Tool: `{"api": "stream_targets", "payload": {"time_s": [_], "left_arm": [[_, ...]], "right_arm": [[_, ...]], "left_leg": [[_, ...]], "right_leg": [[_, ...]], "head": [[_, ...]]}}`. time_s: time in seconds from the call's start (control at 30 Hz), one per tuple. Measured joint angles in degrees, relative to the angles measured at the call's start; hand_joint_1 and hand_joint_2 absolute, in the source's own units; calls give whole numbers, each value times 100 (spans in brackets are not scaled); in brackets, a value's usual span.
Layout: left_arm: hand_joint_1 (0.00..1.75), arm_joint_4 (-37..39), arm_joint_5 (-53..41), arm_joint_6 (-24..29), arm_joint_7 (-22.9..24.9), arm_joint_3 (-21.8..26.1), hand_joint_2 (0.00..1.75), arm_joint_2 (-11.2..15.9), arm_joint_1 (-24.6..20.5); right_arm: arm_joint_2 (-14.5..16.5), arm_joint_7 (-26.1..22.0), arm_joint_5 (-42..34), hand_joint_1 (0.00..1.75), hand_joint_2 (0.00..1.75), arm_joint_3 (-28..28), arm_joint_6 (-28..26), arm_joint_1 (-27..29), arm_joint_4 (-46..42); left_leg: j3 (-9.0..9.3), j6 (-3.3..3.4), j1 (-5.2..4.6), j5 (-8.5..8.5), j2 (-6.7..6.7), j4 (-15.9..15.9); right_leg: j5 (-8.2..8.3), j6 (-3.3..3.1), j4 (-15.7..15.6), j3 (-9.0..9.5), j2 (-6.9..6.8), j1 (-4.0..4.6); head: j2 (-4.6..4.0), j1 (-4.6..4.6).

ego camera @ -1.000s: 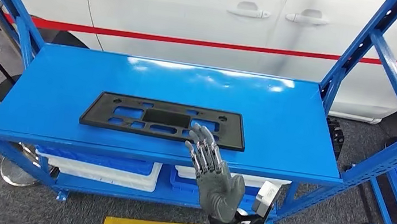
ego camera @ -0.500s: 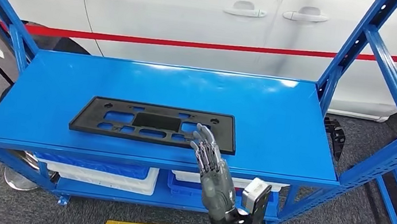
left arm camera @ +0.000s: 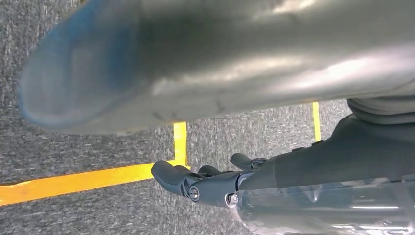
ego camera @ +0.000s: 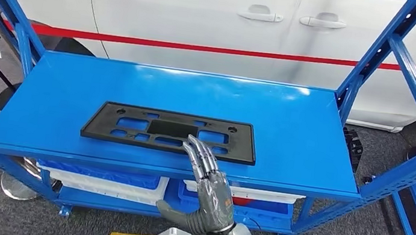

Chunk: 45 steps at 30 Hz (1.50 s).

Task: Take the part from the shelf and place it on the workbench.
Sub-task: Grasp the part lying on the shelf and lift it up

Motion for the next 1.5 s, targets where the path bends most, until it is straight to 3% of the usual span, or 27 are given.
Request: {"api": "stream_targets", "payload": {"time_s": [0.07,0.1,0.13,0.17,0.23,0.3,0.4,0.47,0.57,0.6,0.63,0.67,0.77,0.83,0.97,1.03,1.1,1.13,1.17,1.23,1.3,1.33,1.43,1.5], "left_arm": [[0,0,-26,-3,6,0,0,-14,-4],[0,0,-32,-4,7,0,0,-21,-1],[0,0,-42,-6,7,0,0,-28,3],[0,0,-54,-13,5,0,0,-36,6],[0,0,-85,-43,1,-1,0,-51,8],[0,0,-124,-86,-1,-3,0,-61,0],[0,0,-187,-138,24,-11,0,-69,-16],[0,0,-229,-163,46,-21,0,-71,-26],[0,0,-262,-192,81,-35,0,-71,-29],[0,0,-269,-198,95,-39,0,-71,-27],[0,0,-282,-202,108,-43,0,-72,-25],[0,0,-298,-205,117,-46,0,-72,-25],[0,0,-335,-208,129,-52,0,-73,-45],[0,0,-339,-208,131,-55,0,-78,-57],[0,0,-381,-219,152,-64,0,-87,-52],[0,0,-425,-248,180,-87,0,-91,-72],[0,0,-451,-271,213,-109,0,-91,-94],[0,0,-454,-275,223,-118,0,-91,-98],[0,0,-456,-276,231,-125,0,-93,-99],[0,0,-453,-276,233,-136,0,-103,-99],[0,0,-451,-276,234,-140,0,-116,-105],[0,0,-450,-276,234,-142,0,-121,-108],[0,0,-449,-276,234,-146,0,-127,-106],[0,0,-450,-277,234,-148,0,-128,-103]], "right_arm": [[-9,191,507,0,175,125,-131,-43,154],[-19,278,734,0,175,187,-180,-55,252],[-28,363,948,0,175,249,-222,-69,360],[-38,450,1155,0,175,312,-252,-96,479],[-49,603,1482,0,175,422,-272,-187,702],[-50,751,1733,0,175,519,-265,-312,910],[-46,1047,2135,0,175,634,-257,-501,1243],[-31,1227,2388,0,175,694,-253,-630,1464],[27,1375,2598,0,175,775,-232,-800,1808],[49,1411,2646,0,175,806,-225,-849,1944],[76,1442,2687,0,175,840,-224,-907,2093],[112,1466,2714,0,175,874,-233,-978,2253],[234,1511,2732,0,175,962,-278,-1211,2663],[285,1528,2728,0,175,990,-304,-1318,2832],[379,1557,2698,0,175,1067,-385,-1552,3166],[444,1563,2639,0,175,1115,-426,-1751,3375],[513,1556,2575,0,175,1156,-438,-1922,3591],[545,1546,2544,0,175,1171,-438,-1983,3690],[580,1536,2511,0,175,1187,-437,-2041,3774],[675,1516,2440,0,175,1217,-435,-2191,3918],[794,1505,2383,0,175,1244,-431,-2379,4038],[844,1500,2364,0,175,1253,-429,-2453,4088],[940,1485,2334,0,175,1263,-430,-2551,4205],[993,1482,2316,0,175,1263,-442,-2601,4260]], "left_leg": [[-8,23,-3,3,2,-2],[-9,22,-4,3,2,-1],[-8,20,-4,1,1,1],[-4,15,-3,-2,-2,4],[6,-10,-5,-17,-9,16],[1,-63,-25,-38,-13,39],[-8,-167,-30,-49,-11,40],[-75,-231,-12,-175,-9,207],[-517,-286,4,-685,-8,1193],[-672,-295,6,-789,-8,1516],[-751,-300,7,-789,-8,1669],[-724,-297,7,-675,-8,1594],[-231,-240,-6,-125,-5,498],[-55,-181,-33,-30,-10,101],[-33,-62,-18,22,-8,16],[-29,-16,-1,47,9,-12],[-36,-3,-1,49,14,-12],[-36,-3,-1,48,12,-11],[-33,-6,-1,46,8,-8],[-26,-28,-1,32,1,10],[-48,-77,-24,5,-1,51],[-63,-107,-35,-3,-1,65],[-83,-203,-24,-21,-1,75],[-181,-258,-6,-188,0,303]], "right_leg": [[-354,33,735,-347,-1,-9],[-438,46,1019,-485,-2,-18],[-416,52,1120,-535,-3,-26],[-286,51,989,-473,-6,-35],[86,25,256,-114,-12,-43],[274,-19,-327,161,-13,-27],[292,-101,-451,200,-1,-8],[312,-173,-485,213,-7,-18],[315,-234,-498,221,-23,-16],[312,-240,-495,221,-25,-9],[309,-244,-489,222,-24,-3],[306,-244,-481,224,-18,1],[286,-217,-454,235,3,17],[284,-172,-448,224,3,30],[220,-55,-361,178,-1,25],[-71,-6,141,-58,-6,10],[-381,25,880,-421,-9,-1],[-414,34,1093,-532,-9,-8],[-338,36,1101,-546,-10,-16],[54,18,515,-282,-13,-32],[315,-22,-163,24,-14,-26],[348,-46,-332,91,-13,-19],[339,-145,-405,94,-9,2],[355,-217,-433,104,-12,-12]], "head": [[0,4],[0,4],[0,4],[0,4],[0,4],[0,1],[1,-4],[1,-5],[1,-8],[0,-8],[0,-8],[0,-9],[0,-8],[0,-6],[0,0],[0,9],[0,14],[0,15],[0,15],[0,15],[0,12],[0,10],[0,7],[0,5]]}}
